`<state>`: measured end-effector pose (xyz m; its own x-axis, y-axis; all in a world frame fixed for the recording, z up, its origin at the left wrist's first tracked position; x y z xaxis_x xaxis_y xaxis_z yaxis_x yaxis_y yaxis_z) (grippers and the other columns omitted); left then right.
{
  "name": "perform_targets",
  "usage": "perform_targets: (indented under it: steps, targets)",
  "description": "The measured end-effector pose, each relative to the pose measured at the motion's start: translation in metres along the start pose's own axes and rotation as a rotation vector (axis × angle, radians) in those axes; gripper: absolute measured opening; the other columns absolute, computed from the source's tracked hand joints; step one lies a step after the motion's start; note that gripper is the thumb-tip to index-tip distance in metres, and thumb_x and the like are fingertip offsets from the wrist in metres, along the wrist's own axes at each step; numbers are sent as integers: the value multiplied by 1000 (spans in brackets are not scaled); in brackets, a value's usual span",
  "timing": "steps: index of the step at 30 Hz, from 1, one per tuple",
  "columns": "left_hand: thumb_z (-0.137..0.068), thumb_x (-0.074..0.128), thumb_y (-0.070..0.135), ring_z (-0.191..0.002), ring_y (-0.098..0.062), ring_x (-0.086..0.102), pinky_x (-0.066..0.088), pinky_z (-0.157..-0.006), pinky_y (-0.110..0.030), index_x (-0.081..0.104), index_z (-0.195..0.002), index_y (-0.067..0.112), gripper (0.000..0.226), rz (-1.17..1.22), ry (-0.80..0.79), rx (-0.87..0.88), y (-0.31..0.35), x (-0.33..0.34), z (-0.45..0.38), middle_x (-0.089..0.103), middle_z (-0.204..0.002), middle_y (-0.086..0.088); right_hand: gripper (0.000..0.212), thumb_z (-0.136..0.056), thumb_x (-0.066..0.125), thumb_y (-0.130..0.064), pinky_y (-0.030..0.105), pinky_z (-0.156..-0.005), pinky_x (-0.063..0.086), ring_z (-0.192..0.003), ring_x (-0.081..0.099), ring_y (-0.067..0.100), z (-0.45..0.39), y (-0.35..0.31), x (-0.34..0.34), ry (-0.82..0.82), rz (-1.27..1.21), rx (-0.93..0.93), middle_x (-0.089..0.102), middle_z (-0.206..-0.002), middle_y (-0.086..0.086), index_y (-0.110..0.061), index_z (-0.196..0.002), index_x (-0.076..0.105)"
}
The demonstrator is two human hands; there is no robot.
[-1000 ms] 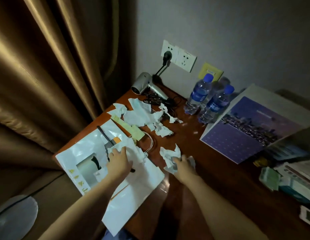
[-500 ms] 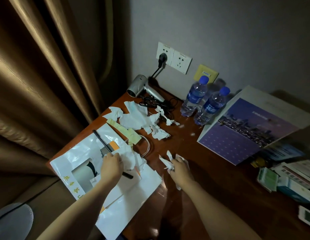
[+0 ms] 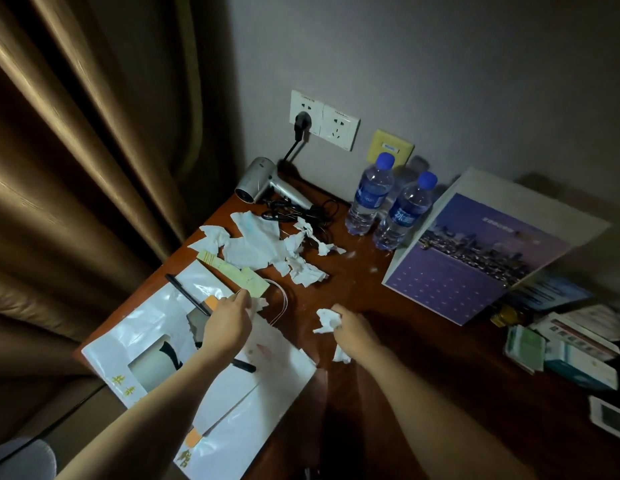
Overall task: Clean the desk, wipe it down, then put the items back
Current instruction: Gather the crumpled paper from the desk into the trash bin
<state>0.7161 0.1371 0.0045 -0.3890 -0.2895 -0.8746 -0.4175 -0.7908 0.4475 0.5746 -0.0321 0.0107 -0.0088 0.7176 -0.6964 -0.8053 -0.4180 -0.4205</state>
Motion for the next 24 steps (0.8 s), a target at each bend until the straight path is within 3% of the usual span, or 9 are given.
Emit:
perform_targets:
  steps: [4, 7, 9, 12, 15, 19, 24]
  targets:
    - [-97, 39, 21, -83, -18, 48, 38, -65, -26, 54, -107, 10, 21, -25, -20, 58, -2, 8, 4, 58, -98, -9, 48, -97, 47, -35, 32, -101, 44, -125, 51, 25, 3, -2, -1, 70, 37, -6, 51, -138, 9, -14, -140, 44]
    - [-94, 47, 43, -97, -20, 52, 46, -76, -28, 52, -117, 13, 38, -83, -90, 25, -5, 17, 9, 60, -107, -7, 62, -89, 47, -60, 30, -96, 48, -120, 55, 22, 1, -4, 3, 75, 65, -2, 57, -131, 4, -16, -132, 53]
    - [-89, 52, 51, -107, -21, 51, 47, -83, -29, 45, -126, 16, 51, -118, -155, 6, -3, 21, 12, 58, -117, -6, 64, -88, 43, -64, 26, -88, 48, -111, 60, 20, 1, -7, 3, 68, 159, -33, 64, -121, 4, -13, -122, 61]
    - [-86, 56, 53, -115, -23, 50, 47, -85, -31, 33, -134, 18, 63, -152, -199, -16, 2, 24, 14, 56, -124, -6, 48, -97, 41, -48, 24, -80, 50, -98, 64, 19, 0, -13, 2, 118, 277, -37, 68, -109, 7, -9, -110, 65]
    - [-90, 54, 46, -118, -22, 46, 45, -89, -30, 35, -132, 18, 54, -222, -228, 29, 3, 29, 14, 54, -127, -6, 32, -95, 53, -27, 25, -87, 50, -109, 60, 21, -4, -13, 3, 117, 263, -51, 62, -121, 7, -12, -124, 56]
    - [-94, 49, 37, -117, -22, 43, 41, -88, -27, 40, -128, 16, 41, -179, -218, 75, 1, 34, 12, 51, -125, -6, 51, -88, 57, 1, 25, -94, 45, -125, 46, 22, -5, -13, 0, 66, 119, -127, 40, -140, 5, -18, -133, 41]
    - [-96, 46, 33, -110, -19, 42, 36, -85, -23, 50, -121, 15, 30, -156, -179, 139, -4, 38, 12, 52, -119, -4, 59, -81, 50, 18, 21, -92, 45, -126, 43, 19, -11, -12, -2, 168, -119, -129, 35, -141, 2, -17, -128, 49]
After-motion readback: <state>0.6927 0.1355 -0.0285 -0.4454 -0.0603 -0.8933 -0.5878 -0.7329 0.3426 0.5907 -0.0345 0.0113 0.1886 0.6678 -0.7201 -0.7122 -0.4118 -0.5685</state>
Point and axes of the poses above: each hand's wrist, its own z-axis away from the middle knuckle, its own x-axis out of the palm, y = z × x, the point moved 1 cm from there along -z, towards the middle knuckle
